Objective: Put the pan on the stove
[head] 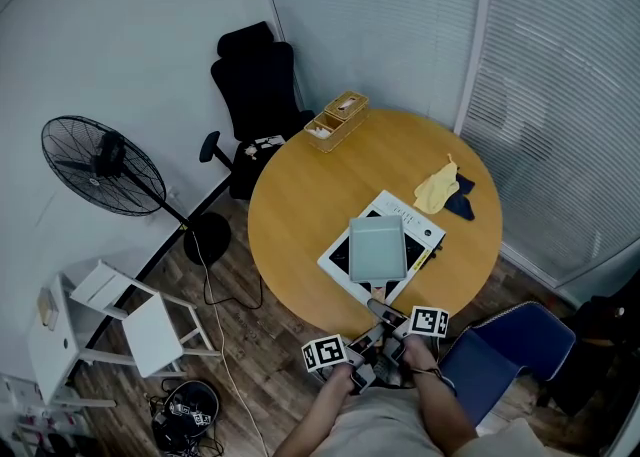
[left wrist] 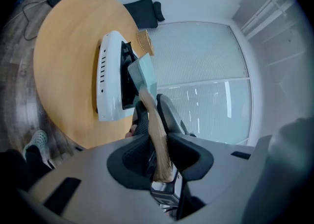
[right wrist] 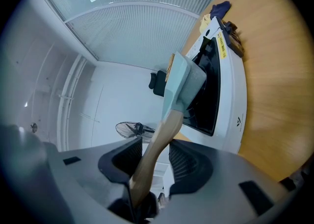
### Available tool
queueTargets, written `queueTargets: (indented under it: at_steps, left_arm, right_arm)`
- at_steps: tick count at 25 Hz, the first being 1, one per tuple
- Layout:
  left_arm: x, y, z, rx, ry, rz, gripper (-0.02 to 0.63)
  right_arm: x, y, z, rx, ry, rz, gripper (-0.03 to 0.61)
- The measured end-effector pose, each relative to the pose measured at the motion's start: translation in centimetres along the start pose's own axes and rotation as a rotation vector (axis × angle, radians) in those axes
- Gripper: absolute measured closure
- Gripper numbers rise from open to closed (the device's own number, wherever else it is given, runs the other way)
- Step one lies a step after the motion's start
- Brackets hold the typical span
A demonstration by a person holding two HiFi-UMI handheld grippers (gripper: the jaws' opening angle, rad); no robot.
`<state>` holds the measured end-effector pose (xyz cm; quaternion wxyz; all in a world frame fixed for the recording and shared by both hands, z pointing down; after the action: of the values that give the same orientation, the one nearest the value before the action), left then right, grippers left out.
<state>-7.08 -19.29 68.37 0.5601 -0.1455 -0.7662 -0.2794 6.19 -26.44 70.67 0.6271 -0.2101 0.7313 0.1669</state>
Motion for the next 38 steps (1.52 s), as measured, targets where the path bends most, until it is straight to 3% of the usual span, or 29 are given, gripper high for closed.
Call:
queueTargets:
  at_steps: [12,38]
  left_arm:
    - [0.7,0.2,-0.1,0.013,-0.016,0.011,0.488]
    - [1.3,0.4,-0.1,0.037,-0.034,-0.058,0.489]
  right_arm:
    - [-0.6,0.0,-0.1,0.009,0.021,0.003,0.405]
    - [-0.8,0.4,-0.3,-0.008,0.09,0.015,0.408]
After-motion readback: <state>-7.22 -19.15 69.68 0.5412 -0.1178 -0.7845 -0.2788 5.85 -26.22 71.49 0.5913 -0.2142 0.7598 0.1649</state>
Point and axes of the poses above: the fingertips, and each gripper's own axes: z backward along the fingers, x to its left, y out of its underside, the point moved 9 cm from there along z, backward along the fingers, and after that the axes turned 12 degrees about -z, right-handed, at the moved point
